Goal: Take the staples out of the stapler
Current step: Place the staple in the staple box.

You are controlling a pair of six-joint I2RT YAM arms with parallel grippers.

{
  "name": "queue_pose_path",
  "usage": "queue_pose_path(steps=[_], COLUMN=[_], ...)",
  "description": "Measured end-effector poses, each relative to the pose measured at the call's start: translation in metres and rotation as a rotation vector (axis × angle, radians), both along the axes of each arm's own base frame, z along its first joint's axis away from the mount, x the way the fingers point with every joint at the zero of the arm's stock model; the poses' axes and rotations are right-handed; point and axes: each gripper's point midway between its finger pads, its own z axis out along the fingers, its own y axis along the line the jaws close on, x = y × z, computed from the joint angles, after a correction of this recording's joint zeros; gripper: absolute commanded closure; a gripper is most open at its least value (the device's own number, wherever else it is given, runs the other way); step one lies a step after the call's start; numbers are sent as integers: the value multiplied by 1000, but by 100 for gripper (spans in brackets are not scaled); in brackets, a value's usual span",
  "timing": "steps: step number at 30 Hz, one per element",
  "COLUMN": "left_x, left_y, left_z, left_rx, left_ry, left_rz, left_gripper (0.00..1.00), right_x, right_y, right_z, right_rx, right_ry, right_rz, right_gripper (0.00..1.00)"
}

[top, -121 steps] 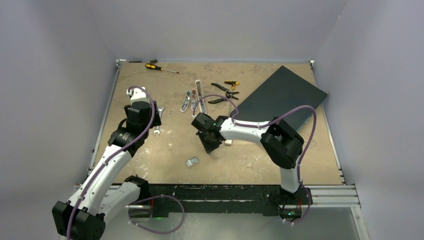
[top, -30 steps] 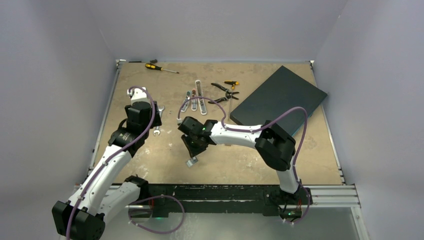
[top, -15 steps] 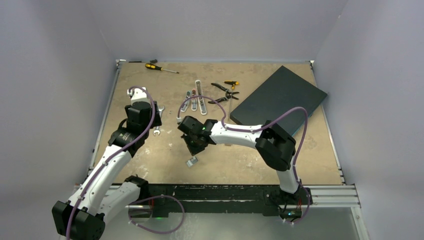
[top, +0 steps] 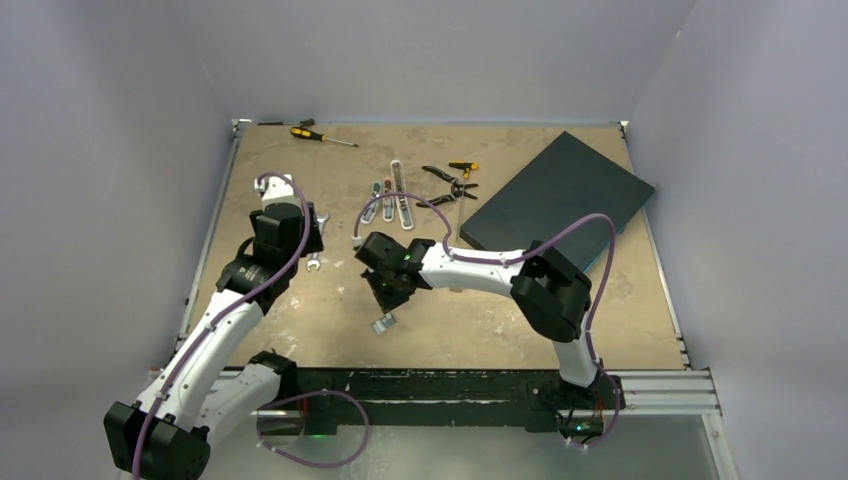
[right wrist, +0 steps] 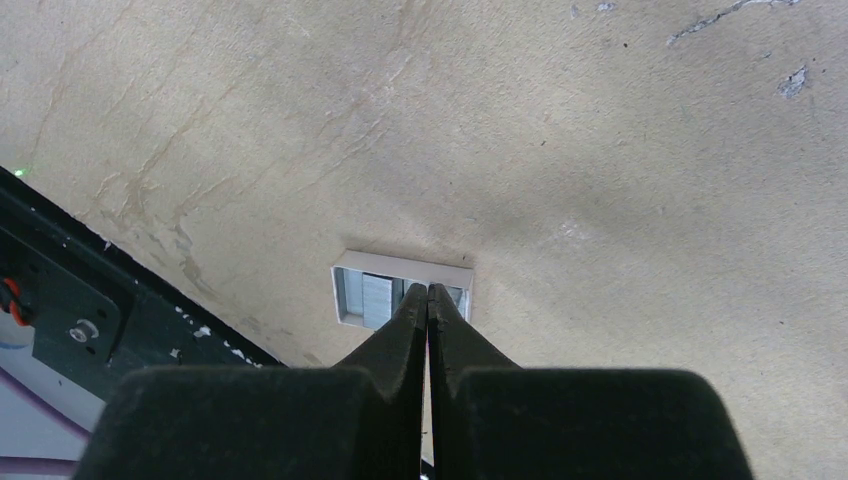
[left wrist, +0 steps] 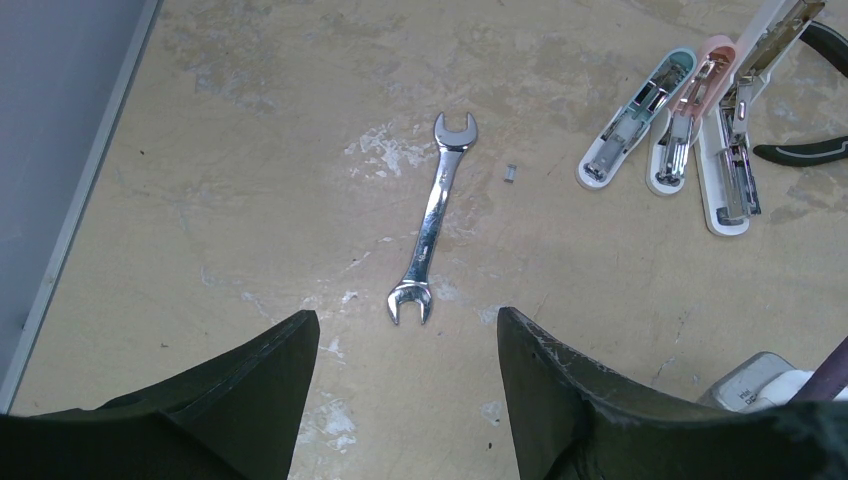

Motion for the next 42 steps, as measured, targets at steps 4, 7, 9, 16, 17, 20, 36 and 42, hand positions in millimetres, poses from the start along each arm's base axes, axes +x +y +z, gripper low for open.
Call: queue_pose_path(steps=[4, 7, 9, 16, 17, 20, 36, 42], left_x=[0, 0, 0, 0, 0, 0, 0, 0], left_y=[0, 0, 0, 0, 0, 0, 0, 0], left_z=[0, 0, 0, 0, 0, 0, 0, 0], left_rx=[0, 0, 0, 0, 0, 0, 0, 0], left_ry=[0, 0, 0, 0, 0, 0, 0, 0], left_rz=[0, 0, 0, 0, 0, 0, 0, 0], left_gripper=[36, 35, 36, 35, 36, 36, 36, 35], right_x=[-1, -2, -3, -4, -4, -4, -7, -6], right_y=[0, 1, 1, 1, 1, 1, 0, 2], right_z=[0, 0, 0, -1, -1, -3, -11, -6], right_rx=[2, 4, 6, 6, 6, 1, -14, 0], right_ry=[4, 9, 14, 17, 17, 20, 28, 20], right_rz=[6, 13, 17, 22, 22, 23, 35, 34], right_gripper=[100, 100, 100, 100, 100, 100, 100, 100])
